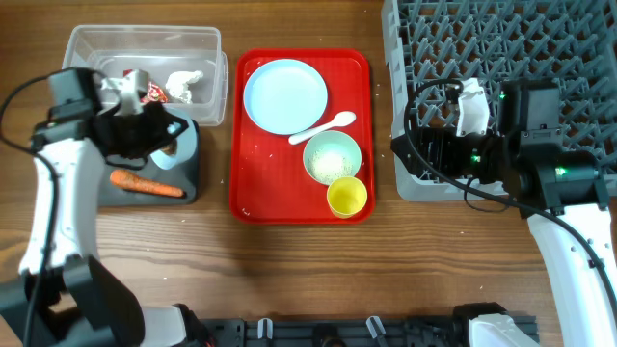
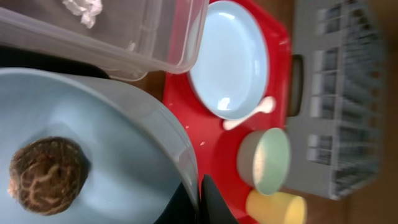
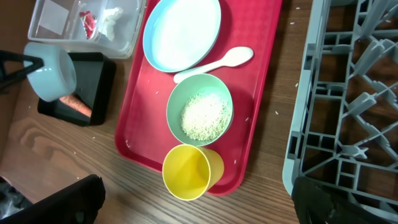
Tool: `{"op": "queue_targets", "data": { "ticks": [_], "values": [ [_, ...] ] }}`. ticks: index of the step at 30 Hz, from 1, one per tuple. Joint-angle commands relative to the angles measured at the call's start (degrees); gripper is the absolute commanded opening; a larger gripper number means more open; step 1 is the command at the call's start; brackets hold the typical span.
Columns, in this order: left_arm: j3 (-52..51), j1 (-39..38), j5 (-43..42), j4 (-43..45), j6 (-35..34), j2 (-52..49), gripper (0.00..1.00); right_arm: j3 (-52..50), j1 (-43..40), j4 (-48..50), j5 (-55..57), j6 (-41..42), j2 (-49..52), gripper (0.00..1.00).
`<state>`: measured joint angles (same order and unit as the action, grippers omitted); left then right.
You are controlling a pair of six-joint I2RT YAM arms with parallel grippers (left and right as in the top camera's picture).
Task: Sort waste into correct bins and load items into the dishwasher rack
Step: 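Lift the blue bowl over the black tray and tip out the mushroom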
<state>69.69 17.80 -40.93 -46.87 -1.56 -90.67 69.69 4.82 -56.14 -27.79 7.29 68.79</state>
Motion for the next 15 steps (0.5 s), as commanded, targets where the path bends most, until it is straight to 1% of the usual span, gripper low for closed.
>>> {"op": "queue_targets", "data": {
  "ticks": [1,3,7,9,12,15],
  "values": [
    [-0.37,6.67,-19.71,1.07,5.90,-6.80,0.04,-0.04,0.04,0.17,0.76,0.37,0.28,1.00],
    [-0.37,9.97,-26.75,3.15,5.90,-12.96,0.04,-0.07,0.04,0.04,0.76,0.39,0.28,1.00],
    [-0.37,13.00,-41.55,4.26,5.92,-22.34,0.04,-0.04,0.04,-0.55,0.76,0.35,0.28,1.00],
    [-0.37,13.51,-45.00,4.24,5.90,-24.06,0.04,-0.04,0.04,-0.55,0.76,0.37,0.28,1.00],
    [-0.35,13.51,-48.59,4.28,5.88,-23.69,0.04,-0.07,0.04,-0.46,0.76,0.37,0.28,1.00],
    [-0.28,13.51,-49.42,4.24,5.62,-23.43,0.04,-0.04,0.04,-0.48,0.76,0.37,0.28,1.00]
  ]
}}
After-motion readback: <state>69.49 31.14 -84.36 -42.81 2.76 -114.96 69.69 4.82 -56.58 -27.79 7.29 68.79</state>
